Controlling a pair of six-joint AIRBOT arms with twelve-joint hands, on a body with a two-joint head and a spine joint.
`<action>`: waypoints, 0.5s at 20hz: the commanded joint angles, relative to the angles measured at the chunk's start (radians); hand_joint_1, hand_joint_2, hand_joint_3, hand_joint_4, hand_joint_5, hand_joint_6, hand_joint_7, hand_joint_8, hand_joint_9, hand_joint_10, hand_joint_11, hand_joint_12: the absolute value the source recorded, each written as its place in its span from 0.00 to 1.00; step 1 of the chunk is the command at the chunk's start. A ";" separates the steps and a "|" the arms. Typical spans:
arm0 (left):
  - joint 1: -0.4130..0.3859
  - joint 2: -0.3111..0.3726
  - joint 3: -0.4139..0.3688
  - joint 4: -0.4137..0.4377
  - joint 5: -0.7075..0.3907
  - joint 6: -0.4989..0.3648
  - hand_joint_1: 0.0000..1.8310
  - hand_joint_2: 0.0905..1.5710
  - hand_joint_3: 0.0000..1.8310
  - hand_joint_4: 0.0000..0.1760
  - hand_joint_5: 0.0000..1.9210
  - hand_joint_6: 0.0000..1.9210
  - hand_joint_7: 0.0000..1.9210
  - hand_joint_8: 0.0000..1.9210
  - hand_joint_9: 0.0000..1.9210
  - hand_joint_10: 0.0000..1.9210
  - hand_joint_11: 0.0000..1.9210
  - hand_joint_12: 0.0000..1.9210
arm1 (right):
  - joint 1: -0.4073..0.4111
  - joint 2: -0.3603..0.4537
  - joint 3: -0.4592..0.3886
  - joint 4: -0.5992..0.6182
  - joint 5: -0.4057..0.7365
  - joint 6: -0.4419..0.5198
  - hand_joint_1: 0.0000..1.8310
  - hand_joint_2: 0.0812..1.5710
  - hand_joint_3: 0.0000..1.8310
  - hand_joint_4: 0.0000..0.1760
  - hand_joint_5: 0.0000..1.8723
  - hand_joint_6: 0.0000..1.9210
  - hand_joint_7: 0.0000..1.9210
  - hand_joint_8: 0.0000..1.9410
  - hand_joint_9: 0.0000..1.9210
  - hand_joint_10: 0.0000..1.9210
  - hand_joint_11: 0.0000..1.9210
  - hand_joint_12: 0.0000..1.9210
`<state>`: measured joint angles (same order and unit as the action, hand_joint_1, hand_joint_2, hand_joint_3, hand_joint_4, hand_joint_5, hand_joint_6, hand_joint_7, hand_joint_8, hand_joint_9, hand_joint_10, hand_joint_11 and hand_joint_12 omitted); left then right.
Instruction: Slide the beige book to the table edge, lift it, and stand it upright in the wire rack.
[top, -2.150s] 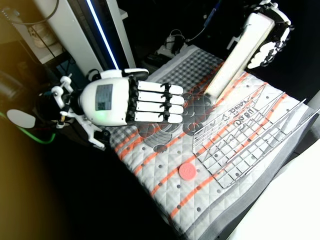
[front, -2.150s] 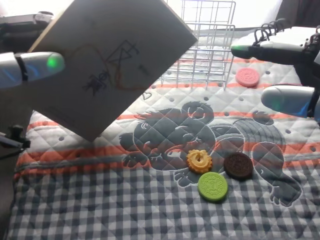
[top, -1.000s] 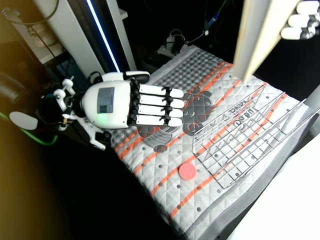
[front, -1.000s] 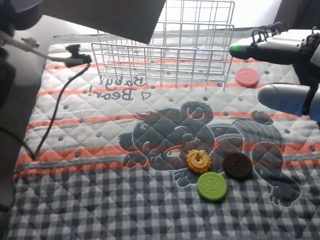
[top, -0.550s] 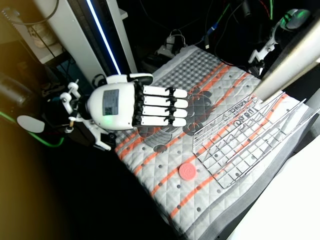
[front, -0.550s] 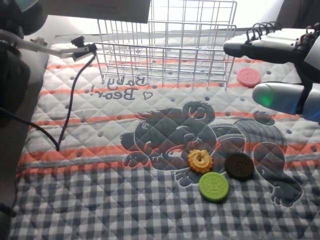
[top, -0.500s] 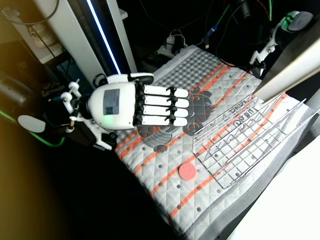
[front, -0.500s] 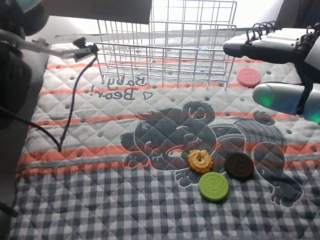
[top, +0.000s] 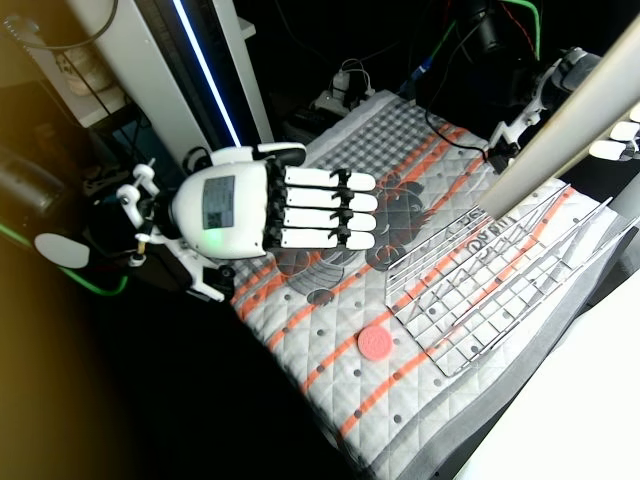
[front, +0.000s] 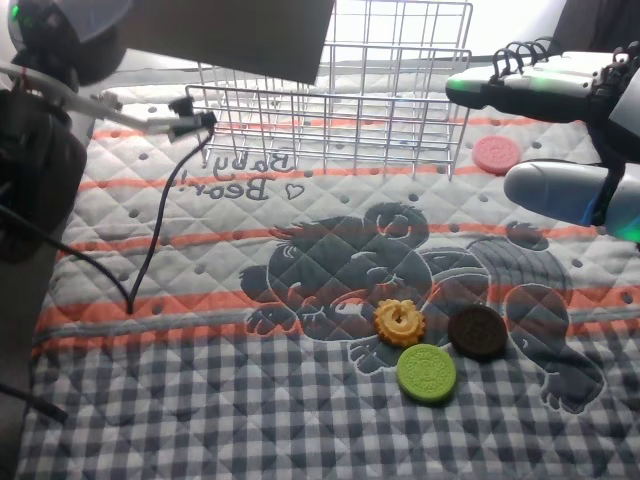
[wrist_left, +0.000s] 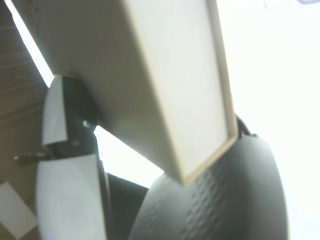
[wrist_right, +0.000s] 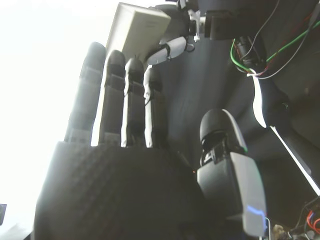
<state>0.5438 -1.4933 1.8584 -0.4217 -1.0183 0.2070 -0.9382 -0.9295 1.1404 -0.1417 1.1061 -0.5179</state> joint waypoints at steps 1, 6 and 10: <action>-0.001 0.000 0.007 -0.001 -0.107 -0.024 0.75 0.65 0.01 0.00 0.52 0.44 0.58 0.37 0.60 0.46 0.59 0.40 | 0.006 -0.001 0.007 0.030 0.129 0.004 0.00 0.83 0.00 0.00 0.19 0.00 0.23 0.01 0.24 0.01 0.22 0.02; 0.020 -0.011 0.021 0.000 -0.087 -0.032 0.76 0.67 0.00 0.00 0.48 0.48 0.54 0.43 0.55 0.58 0.54 0.49 | 0.006 -0.005 0.010 0.029 0.129 0.004 0.00 0.83 0.00 0.00 0.20 0.00 0.22 0.00 0.25 0.01 0.24 0.03; 0.008 -0.021 0.049 0.028 -0.052 -0.033 0.69 0.67 0.00 0.00 0.50 0.47 0.60 0.44 0.67 0.20 0.56 0.47 | 0.006 -0.010 0.014 0.025 0.129 0.004 0.00 0.85 0.00 0.00 0.20 0.00 0.21 0.00 0.23 0.00 0.24 0.03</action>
<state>0.5629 -1.5185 1.9087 -0.3904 -0.9600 0.1856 -0.9382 -0.9394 1.1530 -0.1463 1.1084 -0.5179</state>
